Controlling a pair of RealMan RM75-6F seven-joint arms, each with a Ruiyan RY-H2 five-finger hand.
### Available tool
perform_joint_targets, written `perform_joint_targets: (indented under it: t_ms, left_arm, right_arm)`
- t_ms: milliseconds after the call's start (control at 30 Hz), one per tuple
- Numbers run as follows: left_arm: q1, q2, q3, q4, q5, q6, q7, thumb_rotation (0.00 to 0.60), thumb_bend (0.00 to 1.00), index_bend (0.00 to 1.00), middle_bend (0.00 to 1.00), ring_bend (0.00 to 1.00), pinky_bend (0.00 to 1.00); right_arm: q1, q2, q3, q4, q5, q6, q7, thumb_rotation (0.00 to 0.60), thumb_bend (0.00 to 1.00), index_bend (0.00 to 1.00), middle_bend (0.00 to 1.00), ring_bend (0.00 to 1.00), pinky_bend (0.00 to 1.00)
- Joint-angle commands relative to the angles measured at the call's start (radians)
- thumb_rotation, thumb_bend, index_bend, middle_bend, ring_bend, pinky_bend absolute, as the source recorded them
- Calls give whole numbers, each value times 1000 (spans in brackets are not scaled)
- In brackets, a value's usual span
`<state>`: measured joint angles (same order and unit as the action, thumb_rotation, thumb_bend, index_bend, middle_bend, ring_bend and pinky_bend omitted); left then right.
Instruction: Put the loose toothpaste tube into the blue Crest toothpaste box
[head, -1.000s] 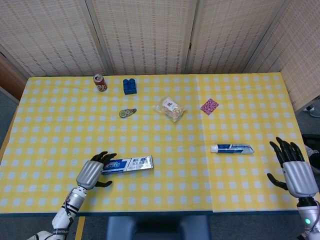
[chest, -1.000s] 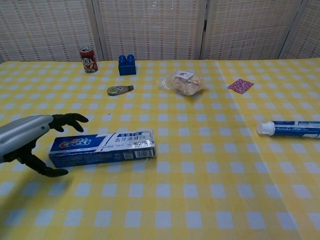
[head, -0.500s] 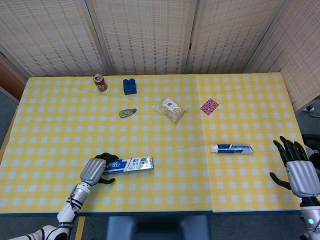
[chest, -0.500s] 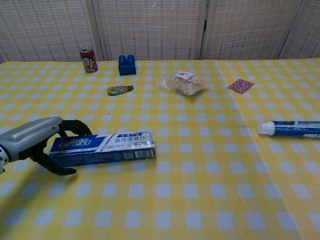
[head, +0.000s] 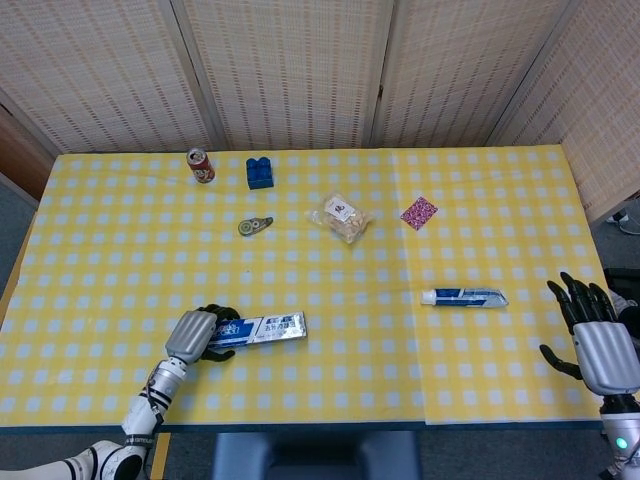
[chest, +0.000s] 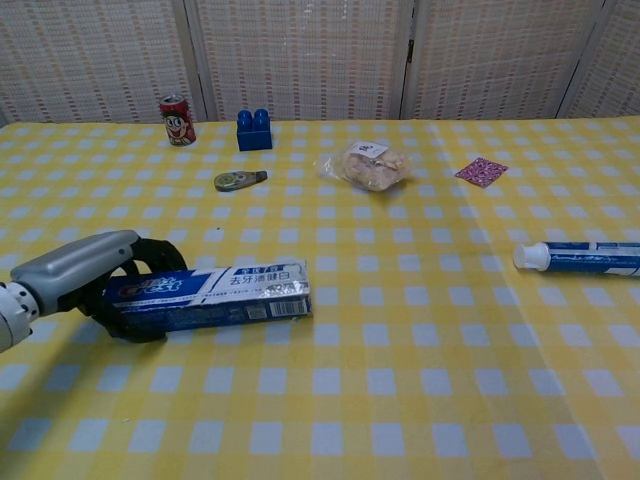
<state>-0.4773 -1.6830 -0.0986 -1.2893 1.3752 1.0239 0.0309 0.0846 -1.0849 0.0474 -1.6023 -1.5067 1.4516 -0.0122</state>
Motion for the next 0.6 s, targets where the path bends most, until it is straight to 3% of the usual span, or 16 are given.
perform_joint_targets:
  t_ms: [33, 267, 433, 600]
  left_arm:
    - [-8, -7, -1, 7, -8, -10, -4, 600, 199, 409, 462, 341, 432]
    - [-20, -36, -9, 37, -11, 4, -5, 600, 200, 454, 514, 394, 477]
    - [-18, -54, -16, 60, -18, 23, -12, 600, 201, 605, 669, 533, 607]
    - [2, -74, -23, 54, 12, 113, -39, 600, 200, 679, 739, 593, 666]
  right_arm:
    - [0, 0, 0, 0, 1, -1, 0, 600, 274, 0, 0, 0, 0]
    - [-3, 5, 1, 0, 1, 5, 9, 600, 274, 0, 0, 0, 0]
    - [-4, 6, 1, 2, 1, 5, 14, 600, 274, 0, 0, 0, 0]
    - [-5, 6, 0, 1, -3, 7, 15, 600, 274, 0, 0, 0, 0]
